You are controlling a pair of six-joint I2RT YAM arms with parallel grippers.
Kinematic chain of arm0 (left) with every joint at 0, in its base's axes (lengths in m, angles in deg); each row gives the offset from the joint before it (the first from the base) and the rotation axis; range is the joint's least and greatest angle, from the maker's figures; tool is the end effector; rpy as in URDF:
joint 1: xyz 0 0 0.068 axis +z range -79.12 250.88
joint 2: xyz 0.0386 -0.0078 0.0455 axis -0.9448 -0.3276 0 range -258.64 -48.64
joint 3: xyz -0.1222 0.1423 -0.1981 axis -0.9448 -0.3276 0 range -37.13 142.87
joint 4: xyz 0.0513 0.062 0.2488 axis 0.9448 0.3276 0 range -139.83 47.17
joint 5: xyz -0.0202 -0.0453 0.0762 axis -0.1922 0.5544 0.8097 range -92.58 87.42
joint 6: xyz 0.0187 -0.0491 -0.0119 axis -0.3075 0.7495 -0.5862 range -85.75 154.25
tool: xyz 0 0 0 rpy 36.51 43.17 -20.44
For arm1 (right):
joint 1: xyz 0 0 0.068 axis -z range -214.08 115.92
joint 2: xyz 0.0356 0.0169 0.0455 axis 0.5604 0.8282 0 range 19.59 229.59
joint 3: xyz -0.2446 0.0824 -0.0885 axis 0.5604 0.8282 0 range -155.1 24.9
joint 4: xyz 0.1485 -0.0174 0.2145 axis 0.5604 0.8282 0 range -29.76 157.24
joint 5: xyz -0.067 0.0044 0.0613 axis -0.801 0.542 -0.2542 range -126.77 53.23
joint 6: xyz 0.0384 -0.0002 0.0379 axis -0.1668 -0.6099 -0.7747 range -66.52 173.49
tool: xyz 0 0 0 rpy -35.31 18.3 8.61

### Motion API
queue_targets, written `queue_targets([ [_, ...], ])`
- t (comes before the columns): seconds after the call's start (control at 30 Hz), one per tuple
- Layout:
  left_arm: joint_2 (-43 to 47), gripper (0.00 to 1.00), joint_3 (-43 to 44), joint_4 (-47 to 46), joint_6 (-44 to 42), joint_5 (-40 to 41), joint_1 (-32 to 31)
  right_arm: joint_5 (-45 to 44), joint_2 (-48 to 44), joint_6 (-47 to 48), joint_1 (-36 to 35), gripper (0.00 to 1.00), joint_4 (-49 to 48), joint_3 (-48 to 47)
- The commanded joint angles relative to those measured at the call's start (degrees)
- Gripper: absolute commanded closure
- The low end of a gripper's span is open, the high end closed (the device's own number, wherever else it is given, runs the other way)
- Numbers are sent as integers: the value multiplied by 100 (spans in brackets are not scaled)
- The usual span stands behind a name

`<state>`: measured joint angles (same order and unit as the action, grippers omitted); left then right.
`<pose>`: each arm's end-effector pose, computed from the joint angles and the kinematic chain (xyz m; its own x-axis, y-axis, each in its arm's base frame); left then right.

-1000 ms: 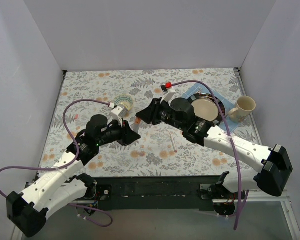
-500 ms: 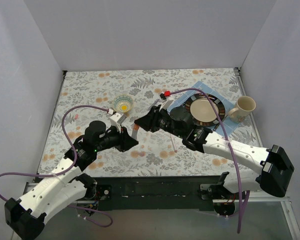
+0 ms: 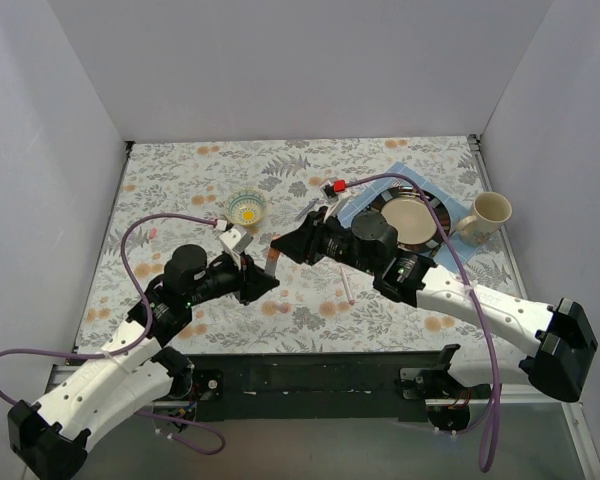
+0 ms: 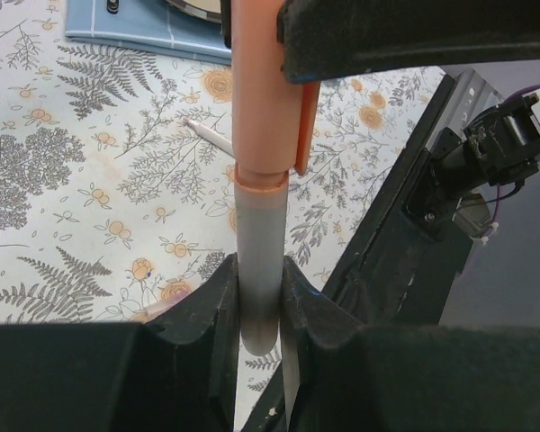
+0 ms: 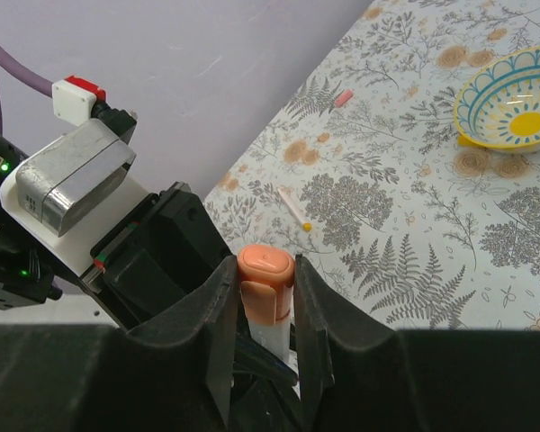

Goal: Insert the pens into the pen caps

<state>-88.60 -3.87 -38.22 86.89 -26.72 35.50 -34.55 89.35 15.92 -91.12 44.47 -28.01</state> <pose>0.1295 -0.1099 0.2807 -0.8271 -0.3023 -0.4739 0.3090 0.4597 -0.8326 0.1567 0.2443 0.3455 -0.5321 0.2991 -0.7921 -0.6750 0.4150 0.6101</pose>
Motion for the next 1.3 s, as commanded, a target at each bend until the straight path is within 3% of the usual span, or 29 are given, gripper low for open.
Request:
queue_targets([
  [0.0,-37,100,444,-1127,-289,296,127,1465,178,415,-238,91,1338,-185],
  [0.2,-178,100,550,-1127,-360,278,127,1475,170,706,-238,85,1735,-423],
  [0.3,-170,100,542,-1285,-395,287,127,1282,65,636,-247,76,1797,-379],
  [0.53,216,100,314,-1267,-422,-178,136,666,-453,513,-238,36,1893,-387],
  [0.6,322,100,225,-1250,-395,-510,127,517,-620,600,-229,32,1841,-370],
  [0.9,578,100,102,-1188,-123,-1812,136,683,-1306,1356,-80,25,1638,-694],
  [1.27,587,100,-12,-1320,185,-2683,127,2194,-885,1445,-27,24,594,-1248],
])
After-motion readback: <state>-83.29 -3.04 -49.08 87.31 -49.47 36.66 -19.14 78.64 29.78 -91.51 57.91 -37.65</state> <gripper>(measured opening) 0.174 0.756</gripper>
